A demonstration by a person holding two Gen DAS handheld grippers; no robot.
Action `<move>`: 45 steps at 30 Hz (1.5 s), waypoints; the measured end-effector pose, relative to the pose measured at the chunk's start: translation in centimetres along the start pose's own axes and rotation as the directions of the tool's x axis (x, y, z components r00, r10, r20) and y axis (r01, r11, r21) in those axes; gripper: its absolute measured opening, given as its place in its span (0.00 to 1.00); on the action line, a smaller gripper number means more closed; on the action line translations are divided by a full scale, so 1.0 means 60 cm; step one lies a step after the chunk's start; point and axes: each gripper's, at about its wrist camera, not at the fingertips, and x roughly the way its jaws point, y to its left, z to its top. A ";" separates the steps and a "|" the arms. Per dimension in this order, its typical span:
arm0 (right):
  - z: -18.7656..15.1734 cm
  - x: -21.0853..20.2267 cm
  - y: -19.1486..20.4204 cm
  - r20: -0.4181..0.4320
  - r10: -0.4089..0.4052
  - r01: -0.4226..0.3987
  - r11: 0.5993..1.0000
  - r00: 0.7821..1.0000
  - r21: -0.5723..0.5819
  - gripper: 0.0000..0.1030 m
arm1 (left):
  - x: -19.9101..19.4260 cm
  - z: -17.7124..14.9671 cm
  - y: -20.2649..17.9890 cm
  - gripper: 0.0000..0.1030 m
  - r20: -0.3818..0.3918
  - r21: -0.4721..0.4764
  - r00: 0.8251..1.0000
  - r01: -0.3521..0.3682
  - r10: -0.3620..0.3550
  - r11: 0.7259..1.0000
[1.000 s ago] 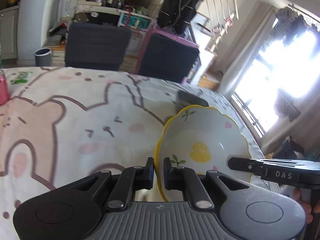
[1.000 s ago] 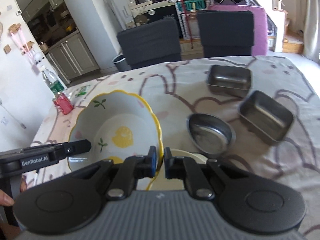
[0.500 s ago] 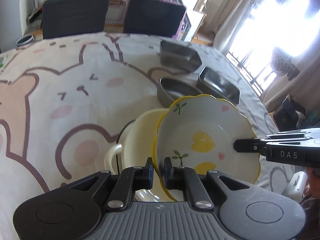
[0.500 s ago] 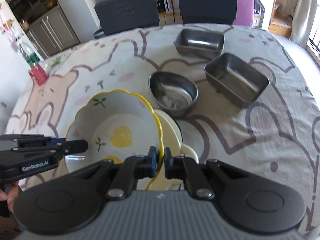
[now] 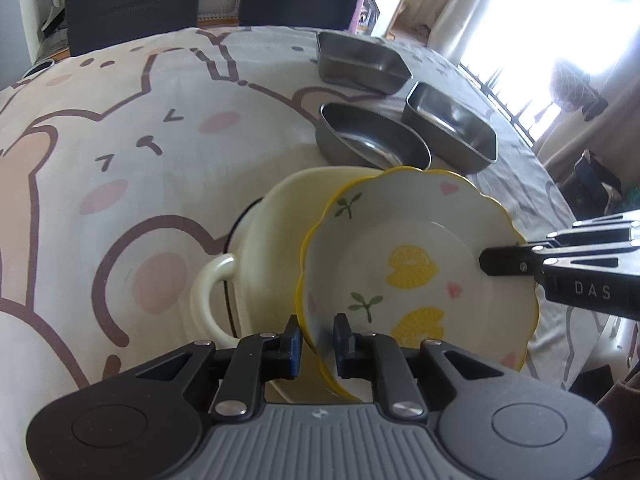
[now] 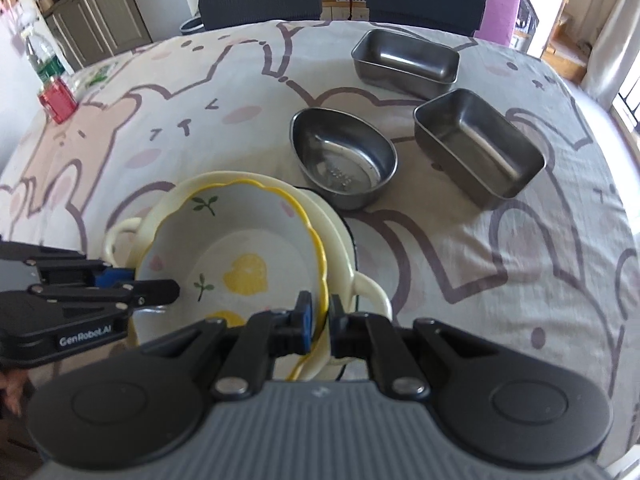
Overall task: Organize plates and bowls
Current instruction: 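Lift the lemon bowl with both tools and carry it over the cream bowl, then lower the lemon bowl into the cream bowl with both tools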
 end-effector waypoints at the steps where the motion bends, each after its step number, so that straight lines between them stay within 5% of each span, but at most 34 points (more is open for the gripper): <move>1: 0.001 0.003 0.000 -0.005 -0.007 0.007 1.000 1.000 -0.003 0.09 | 0.003 0.000 0.000 0.18 -0.003 0.004 1.000 -0.001 0.001 1.000; 30: 0.023 0.048 -0.002 -0.049 0.021 -0.021 1.000 0.999 0.000 0.10 | -0.028 -0.003 0.040 0.16 0.019 0.021 0.997 0.070 -0.070 0.997; 45: 0.027 0.054 -0.003 -0.072 0.044 -0.045 0.999 0.996 -0.006 0.10 | -0.030 -0.001 0.039 0.12 0.018 0.042 0.999 0.048 -0.049 0.998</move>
